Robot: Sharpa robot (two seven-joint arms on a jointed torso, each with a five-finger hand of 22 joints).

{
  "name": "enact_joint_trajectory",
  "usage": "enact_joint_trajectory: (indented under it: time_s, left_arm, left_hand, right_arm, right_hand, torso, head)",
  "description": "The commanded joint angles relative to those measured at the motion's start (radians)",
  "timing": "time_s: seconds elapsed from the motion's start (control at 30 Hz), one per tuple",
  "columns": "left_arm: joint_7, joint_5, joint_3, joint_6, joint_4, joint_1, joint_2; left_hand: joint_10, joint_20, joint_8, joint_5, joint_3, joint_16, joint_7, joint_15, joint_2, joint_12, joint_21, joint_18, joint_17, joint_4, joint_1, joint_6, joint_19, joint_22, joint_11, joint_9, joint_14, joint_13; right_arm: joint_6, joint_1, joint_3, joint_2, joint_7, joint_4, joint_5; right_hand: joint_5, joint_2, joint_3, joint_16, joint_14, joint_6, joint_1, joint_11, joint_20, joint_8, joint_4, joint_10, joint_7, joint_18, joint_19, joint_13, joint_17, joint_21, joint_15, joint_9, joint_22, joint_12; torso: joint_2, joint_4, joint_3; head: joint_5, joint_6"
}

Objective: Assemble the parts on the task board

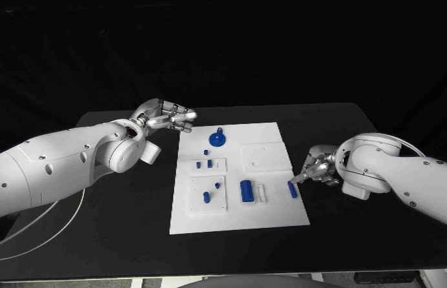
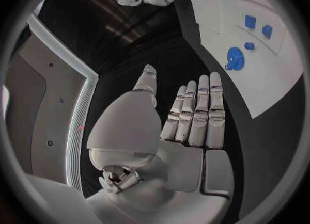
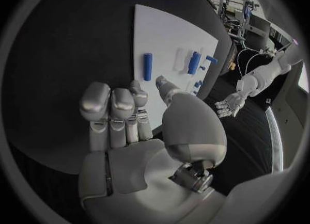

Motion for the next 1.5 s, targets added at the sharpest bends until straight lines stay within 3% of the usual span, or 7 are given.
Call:
enact_joint_trajectory:
  time_s: [0.03, 0.3, 0.47, 0.73, 0.77, 1.0, 1.5]
  left_arm:
    - [0.009, 0.001, 0.001, 0.014, 0.003, -0.001, 0.002]
    - [0.007, 0.001, 0.000, 0.016, 0.004, -0.001, -0.001]
    - [0.006, 0.001, 0.000, 0.017, 0.004, -0.001, -0.002]
    - [0.003, 0.000, 0.000, 0.021, 0.004, -0.001, -0.003]
    - [0.002, 0.000, 0.000, 0.022, 0.004, -0.001, -0.003]
    - [-0.001, -0.002, 0.000, 0.025, 0.004, -0.001, -0.004]
    - [-0.005, -0.005, 0.000, 0.028, 0.005, 0.000, -0.007]
  left_hand:
    - [0.004, 0.004, 0.005, 0.002, -0.003, -0.004, -0.001, -0.002, 0.002, 0.002, -0.006, -0.001, -0.002, 0.001, 0.001, 0.000, 0.001, -0.001, 0.005, 0.000, -0.007, 0.001]
    - [0.004, 0.004, 0.005, 0.002, -0.003, -0.004, -0.001, -0.002, 0.002, 0.002, -0.006, -0.001, -0.002, 0.001, 0.001, 0.000, 0.001, -0.001, 0.005, 0.000, -0.007, 0.001]
    - [0.004, 0.004, 0.005, 0.002, -0.004, -0.004, -0.001, -0.002, 0.002, 0.001, -0.007, -0.001, -0.002, 0.000, 0.000, 0.001, 0.001, -0.001, 0.005, 0.000, -0.008, 0.001]
    - [0.005, 0.004, 0.005, 0.002, -0.005, -0.004, -0.002, -0.002, 0.004, 0.002, -0.007, -0.001, -0.002, 0.000, -0.001, 0.003, 0.000, -0.001, 0.005, 0.000, -0.008, 0.001]
    - [0.005, 0.004, 0.005, 0.002, -0.005, -0.004, -0.002, -0.002, 0.004, 0.002, -0.007, -0.001, -0.002, 0.000, -0.001, 0.003, 0.000, -0.001, 0.005, 0.000, -0.008, 0.001]
    - [0.006, 0.004, 0.005, 0.002, -0.005, -0.004, -0.002, -0.002, 0.006, 0.002, -0.007, -0.001, -0.002, -0.001, -0.001, 0.003, 0.000, -0.001, 0.004, 0.000, -0.008, 0.001]
    - [0.006, 0.004, 0.005, 0.001, -0.008, -0.004, -0.002, -0.001, 0.007, 0.001, -0.007, -0.001, -0.002, -0.003, -0.003, 0.004, 0.000, -0.001, 0.005, 0.000, -0.009, 0.001]
  right_arm:
    - [0.026, -0.008, -0.002, 0.010, -0.026, -0.003, -0.063]
    - [0.015, -0.030, -0.008, 0.039, -0.033, -0.015, -0.104]
    - [0.026, -0.034, -0.014, 0.047, -0.035, -0.018, -0.126]
    - [0.038, -0.039, -0.027, 0.057, -0.039, -0.020, -0.185]
    - [0.040, -0.040, -0.029, 0.058, -0.039, -0.021, -0.188]
    - [0.058, -0.044, -0.042, 0.066, -0.040, -0.014, -0.221]
    - [0.091, -0.049, -0.079, 0.081, -0.040, 0.012, -0.318]
  right_hand:
    - [-0.006, -0.011, 0.001, -0.004, 0.001, 0.015, 0.006, 0.003, 0.000, 0.001, 0.010, 0.002, -0.003, -0.015, 0.014, 0.002, 0.003, -0.004, 0.005, -0.001, 0.121, -0.003]
    - [-0.006, -0.020, 0.002, -0.005, 0.001, 0.023, 0.003, 0.002, -0.001, 0.001, 0.021, 0.003, -0.005, -0.016, 0.014, 0.005, 0.005, -0.005, 0.004, 0.002, 0.121, -0.004]
    - [-0.006, -0.032, -0.015, -0.006, 0.002, 0.033, 0.003, 0.000, -0.002, 0.001, 0.051, 0.004, -0.009, -0.017, 0.014, 0.005, 0.007, -0.007, 0.003, 0.006, 0.121, -0.007]
    - [-0.005, -0.008, 0.034, -0.007, 0.003, 0.072, 0.071, -0.008, -0.003, 0.003, -0.022, 0.005, -0.022, -0.019, 0.015, 0.006, 0.008, -0.005, 0.000, 0.016, 0.122, -0.008]
    - [-0.005, 0.008, 0.028, -0.008, 0.003, 0.083, 0.063, -0.009, -0.005, -0.005, -0.062, 0.004, -0.020, -0.021, 0.014, 0.006, 0.008, -0.006, -0.001, 0.025, 0.121, -0.008]
    - [-0.003, 0.017, 0.029, -0.007, 0.003, 0.085, 0.065, -0.010, -0.004, 0.000, -0.121, 0.003, -0.027, -0.022, 0.014, 0.007, 0.007, -0.005, -0.001, 0.040, 0.122, -0.007]
    - [-0.002, -0.005, 0.033, -0.014, 0.002, 0.063, 0.055, -0.005, -0.001, -0.001, -0.125, -0.003, -0.018, -0.021, 0.012, 0.004, 0.001, -0.012, 0.003, 0.035, 0.121, -0.010]
  torso:
    - [0.001, 0.0019, -0.0009]
    - [0.002, 0.0036, 0.0005]
    - [0.001, 0.0005, -0.0006]
    - [0.001, 0.0009, 0.0005]
    - [0.001, 0.0009, 0.0005]
    - [0.001, 0.0008, 0.0002]
    - [0.001, 0.0015, -0.0004]
  head:
    - [-0.001, 0.000]
    - [0.002, -0.005]
    - [0.005, -0.007]
    - [0.005, -0.009]
    - [0.005, -0.009]
    - [0.005, -0.013]
    - [0.005, -0.020]
